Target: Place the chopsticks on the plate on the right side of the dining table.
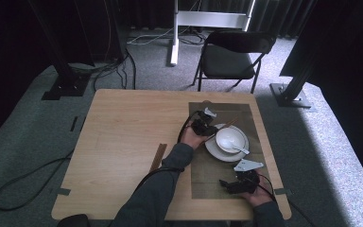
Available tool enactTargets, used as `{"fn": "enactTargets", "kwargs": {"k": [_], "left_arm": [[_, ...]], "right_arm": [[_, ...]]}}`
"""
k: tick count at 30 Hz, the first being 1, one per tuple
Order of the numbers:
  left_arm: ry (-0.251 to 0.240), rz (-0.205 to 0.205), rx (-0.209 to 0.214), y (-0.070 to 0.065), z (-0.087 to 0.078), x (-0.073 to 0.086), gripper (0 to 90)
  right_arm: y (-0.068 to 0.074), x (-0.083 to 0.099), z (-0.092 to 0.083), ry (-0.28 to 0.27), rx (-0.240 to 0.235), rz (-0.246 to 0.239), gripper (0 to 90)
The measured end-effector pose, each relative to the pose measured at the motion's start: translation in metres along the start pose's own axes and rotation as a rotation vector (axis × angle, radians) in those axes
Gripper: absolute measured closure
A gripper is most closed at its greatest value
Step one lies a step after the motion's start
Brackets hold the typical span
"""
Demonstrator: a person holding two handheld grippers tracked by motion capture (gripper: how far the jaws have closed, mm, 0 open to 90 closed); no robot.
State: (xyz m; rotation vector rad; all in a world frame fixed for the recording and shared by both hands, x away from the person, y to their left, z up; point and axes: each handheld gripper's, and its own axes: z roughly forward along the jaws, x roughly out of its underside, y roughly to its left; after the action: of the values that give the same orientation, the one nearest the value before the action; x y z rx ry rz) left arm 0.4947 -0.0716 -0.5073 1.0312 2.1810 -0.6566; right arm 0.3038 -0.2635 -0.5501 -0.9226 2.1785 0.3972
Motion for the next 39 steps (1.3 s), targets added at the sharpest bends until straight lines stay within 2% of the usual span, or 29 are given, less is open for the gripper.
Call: {"fn": "enactTargets", "kwargs": {"k": [22, 27, 34, 39], "left_arm": [[-0.032, -0.010, -0.003, 0.004, -0.022, 0.007, 79.9], [-0.038, -0.004, -0.006, 0.002, -0.033, 0.012, 78.2], [-0.056, -0.018, -0.021, 0.002, -0.054, 0.025, 74.2], [-0.042, -0.004, -0.022, 0.001, -0.064, 0.034, 70.3]], "right_arm": [[0.000, 0.000, 0.000, 0.000, 0.000, 0.000, 11.3], [0.000, 0.000, 0.000, 0.000, 0.000, -0.001, 11.3], [0.000, 0.000, 0.000, 0.000, 0.000, -0.001, 11.4], [0.000, 0.000, 0.000, -0.002, 0.000, -0.001, 11.3]]}}
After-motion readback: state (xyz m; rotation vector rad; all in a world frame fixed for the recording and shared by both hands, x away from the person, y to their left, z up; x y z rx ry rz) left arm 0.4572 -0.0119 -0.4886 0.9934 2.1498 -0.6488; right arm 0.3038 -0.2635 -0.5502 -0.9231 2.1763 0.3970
